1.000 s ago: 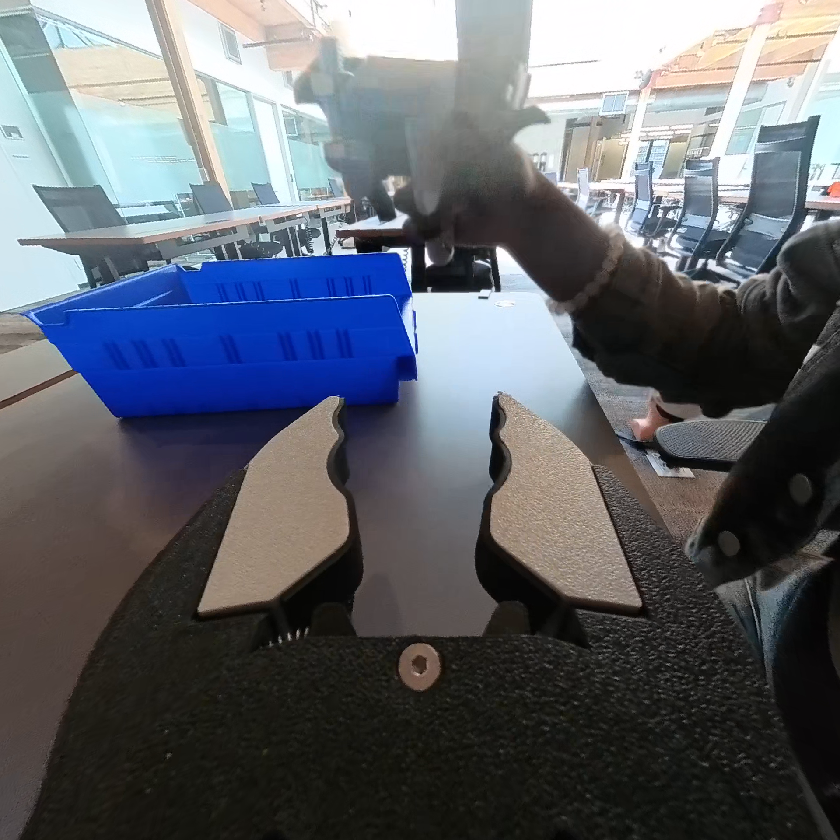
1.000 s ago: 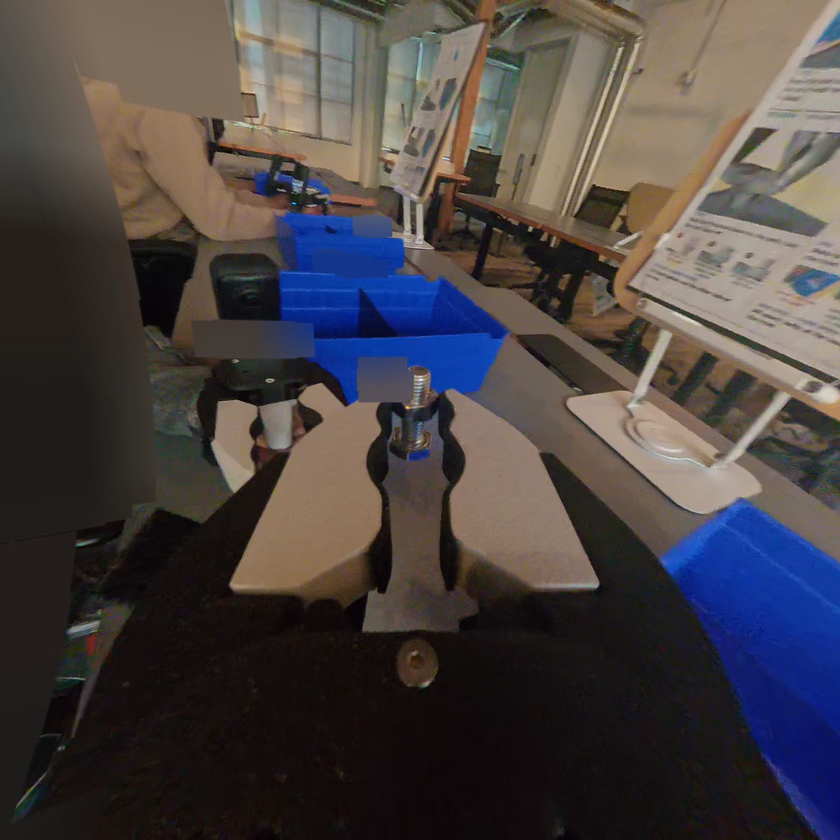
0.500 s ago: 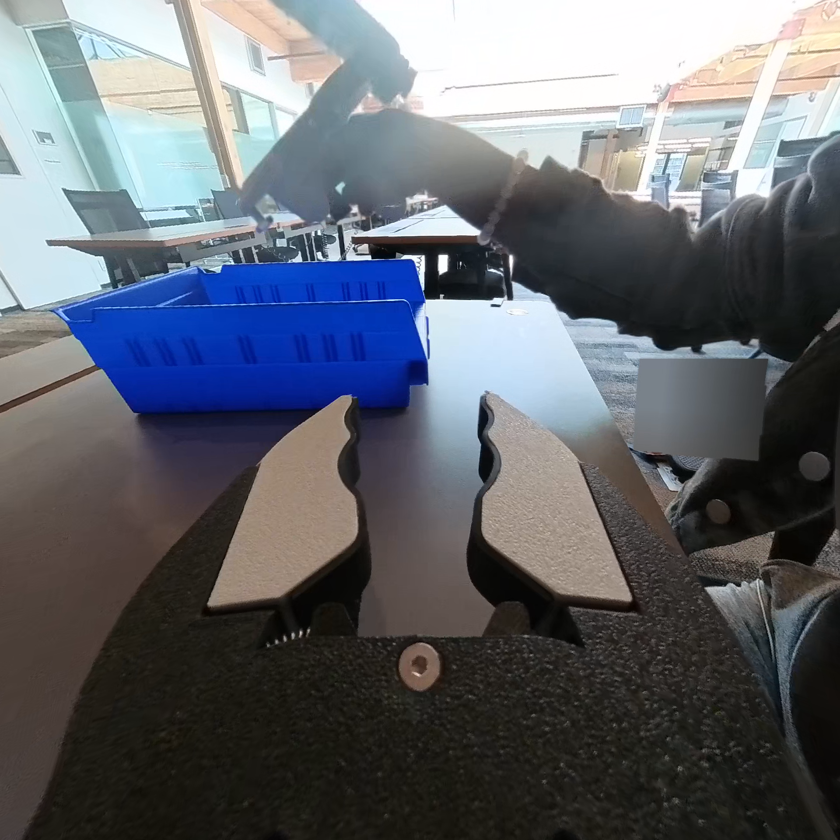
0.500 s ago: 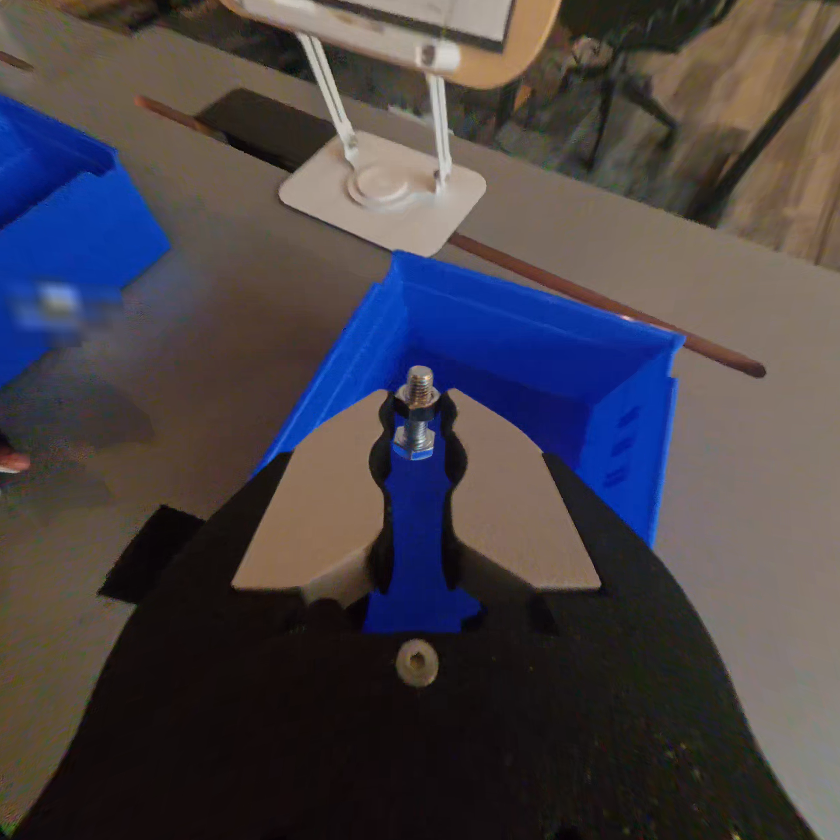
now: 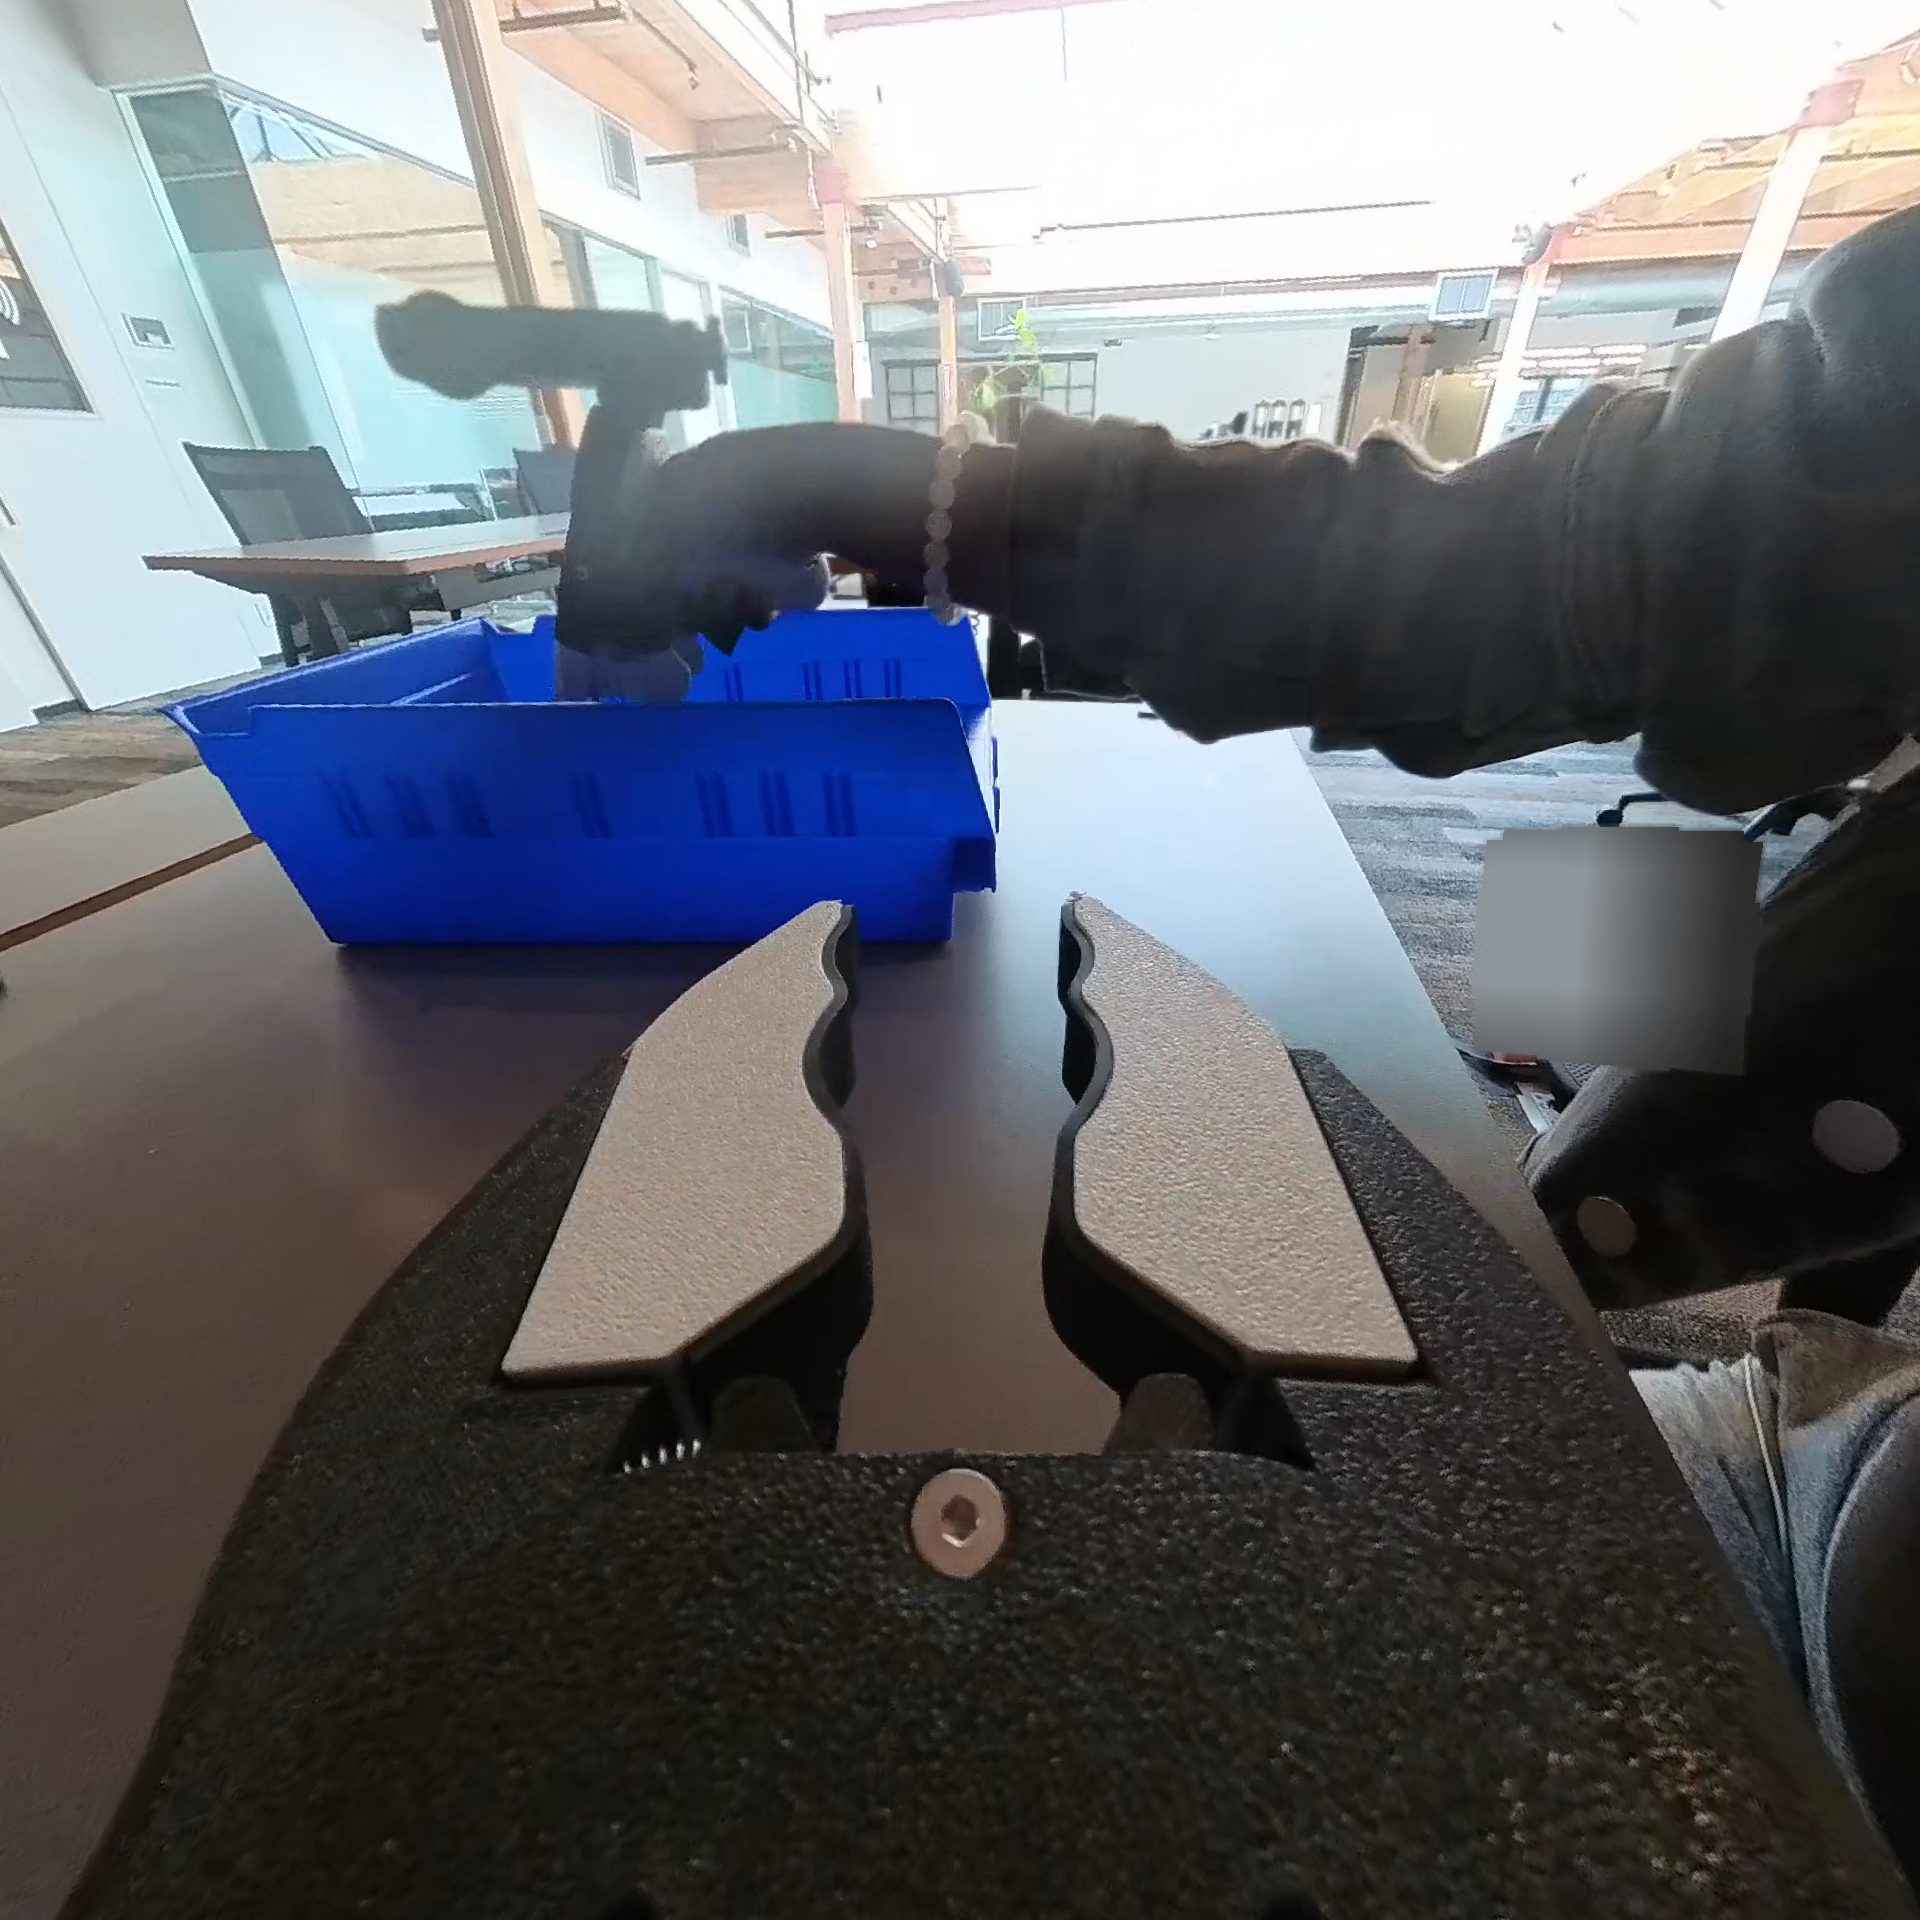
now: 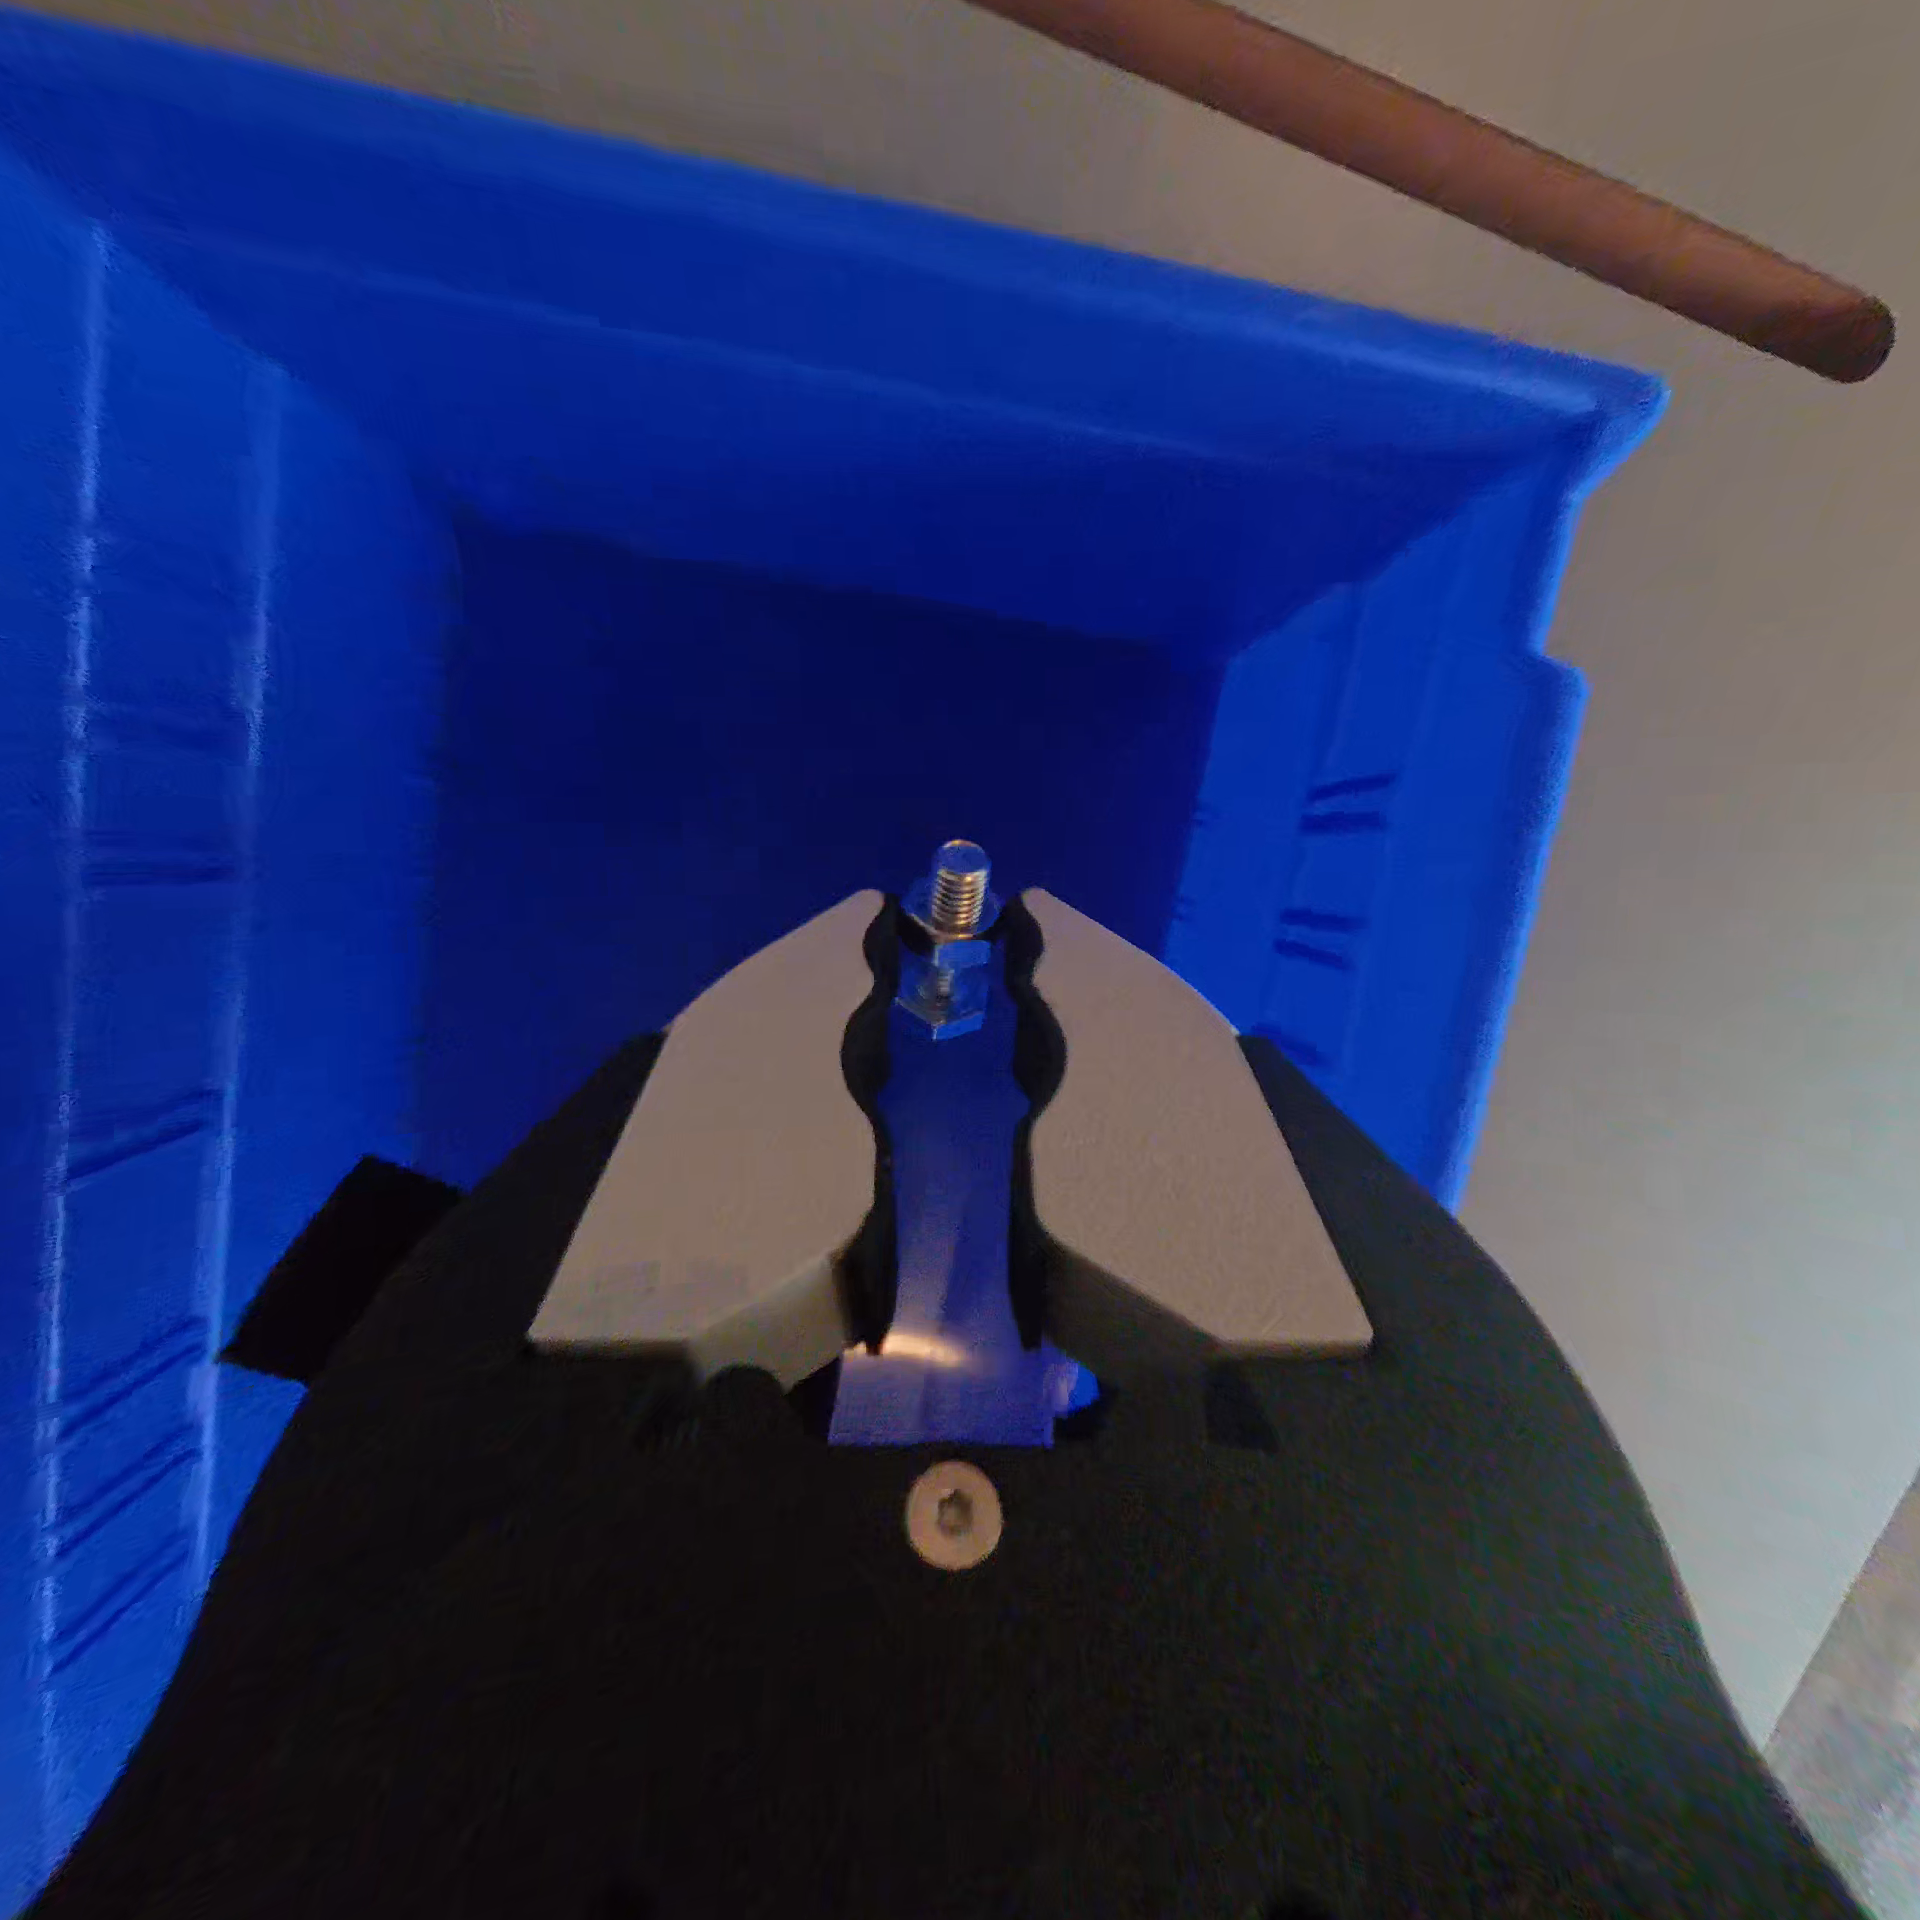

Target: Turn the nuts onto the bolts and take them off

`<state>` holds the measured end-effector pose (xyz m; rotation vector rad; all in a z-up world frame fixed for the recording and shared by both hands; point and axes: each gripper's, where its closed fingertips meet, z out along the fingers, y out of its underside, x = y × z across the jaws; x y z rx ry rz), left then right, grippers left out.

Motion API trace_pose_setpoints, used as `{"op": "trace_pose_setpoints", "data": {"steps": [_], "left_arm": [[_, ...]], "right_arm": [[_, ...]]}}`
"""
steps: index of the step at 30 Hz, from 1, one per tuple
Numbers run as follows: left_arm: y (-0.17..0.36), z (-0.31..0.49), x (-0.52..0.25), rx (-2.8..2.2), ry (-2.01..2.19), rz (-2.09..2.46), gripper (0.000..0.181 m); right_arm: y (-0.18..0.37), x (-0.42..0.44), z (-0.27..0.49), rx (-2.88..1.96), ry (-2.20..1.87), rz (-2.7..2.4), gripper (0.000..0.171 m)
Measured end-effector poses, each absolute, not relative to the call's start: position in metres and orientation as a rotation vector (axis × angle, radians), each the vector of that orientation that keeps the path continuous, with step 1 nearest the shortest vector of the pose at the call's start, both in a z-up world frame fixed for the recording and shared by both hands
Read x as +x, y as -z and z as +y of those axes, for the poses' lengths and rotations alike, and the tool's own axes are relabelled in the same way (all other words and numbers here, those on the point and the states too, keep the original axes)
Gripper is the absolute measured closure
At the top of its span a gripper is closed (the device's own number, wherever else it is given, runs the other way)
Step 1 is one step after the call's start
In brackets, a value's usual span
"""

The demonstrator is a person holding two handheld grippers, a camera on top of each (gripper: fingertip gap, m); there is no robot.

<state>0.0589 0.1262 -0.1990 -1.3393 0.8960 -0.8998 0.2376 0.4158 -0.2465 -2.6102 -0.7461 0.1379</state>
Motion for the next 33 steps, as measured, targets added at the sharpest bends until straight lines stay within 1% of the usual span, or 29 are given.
{"op": "trace_pose_setpoints", "data": {"steps": [10,24,33], "left_arm": [[0.2,0.127,0.059,-1.341,0.887,0.899,0.147],[0.201,0.126,0.061,-1.342,0.883,0.915,0.147],[0.201,0.126,0.061,-1.339,0.879,0.92,0.146]], "right_arm": [[0.284,0.241,0.425,-2.723,-0.061,-0.783,0.153],[0.285,0.242,0.433,-2.685,-0.08,-0.787,0.152],[0.267,0.241,0.427,-2.653,-0.084,-0.787,0.134]]}}
